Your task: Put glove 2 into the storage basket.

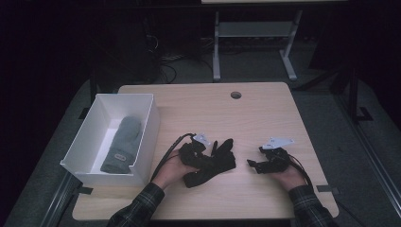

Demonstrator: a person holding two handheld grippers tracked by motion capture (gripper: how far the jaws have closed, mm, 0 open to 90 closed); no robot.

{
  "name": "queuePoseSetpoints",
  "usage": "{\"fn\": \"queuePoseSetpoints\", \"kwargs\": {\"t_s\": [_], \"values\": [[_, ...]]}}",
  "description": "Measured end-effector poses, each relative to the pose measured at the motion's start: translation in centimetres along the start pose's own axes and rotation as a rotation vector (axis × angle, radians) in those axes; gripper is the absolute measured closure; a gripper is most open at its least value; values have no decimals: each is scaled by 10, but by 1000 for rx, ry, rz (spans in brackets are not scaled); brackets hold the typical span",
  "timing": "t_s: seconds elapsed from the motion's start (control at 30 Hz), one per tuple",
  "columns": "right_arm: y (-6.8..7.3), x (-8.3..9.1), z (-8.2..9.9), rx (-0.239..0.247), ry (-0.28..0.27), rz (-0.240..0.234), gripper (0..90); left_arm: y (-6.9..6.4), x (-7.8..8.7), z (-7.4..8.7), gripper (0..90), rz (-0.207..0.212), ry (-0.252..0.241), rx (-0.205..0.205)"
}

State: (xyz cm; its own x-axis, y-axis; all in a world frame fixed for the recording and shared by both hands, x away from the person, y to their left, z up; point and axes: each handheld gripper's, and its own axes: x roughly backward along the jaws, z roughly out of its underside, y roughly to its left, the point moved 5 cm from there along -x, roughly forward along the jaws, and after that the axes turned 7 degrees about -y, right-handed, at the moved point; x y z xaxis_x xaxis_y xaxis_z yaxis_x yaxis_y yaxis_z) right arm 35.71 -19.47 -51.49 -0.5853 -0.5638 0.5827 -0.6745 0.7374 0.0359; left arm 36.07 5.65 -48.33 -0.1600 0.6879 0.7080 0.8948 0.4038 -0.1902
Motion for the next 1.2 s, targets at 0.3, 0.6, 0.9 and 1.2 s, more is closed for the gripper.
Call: {"fn": "queuePoseSetpoints", "kwargs": {"t_s": [0.3,0.6,0.9,1.2], "values": [[0,0,0,3,-3,-3,245,-6,37,-20,678,-62,-40,49],[1,-1,0,0,-2,-4,226,-8,83,-54,676,-128,-70,36],[2,-1,0,-3,-1,-6,220,8,136,-75,675,-186,-115,44],[2,-1,0,-1,0,-6,216,32,185,-70,675,-287,-155,88]]}}
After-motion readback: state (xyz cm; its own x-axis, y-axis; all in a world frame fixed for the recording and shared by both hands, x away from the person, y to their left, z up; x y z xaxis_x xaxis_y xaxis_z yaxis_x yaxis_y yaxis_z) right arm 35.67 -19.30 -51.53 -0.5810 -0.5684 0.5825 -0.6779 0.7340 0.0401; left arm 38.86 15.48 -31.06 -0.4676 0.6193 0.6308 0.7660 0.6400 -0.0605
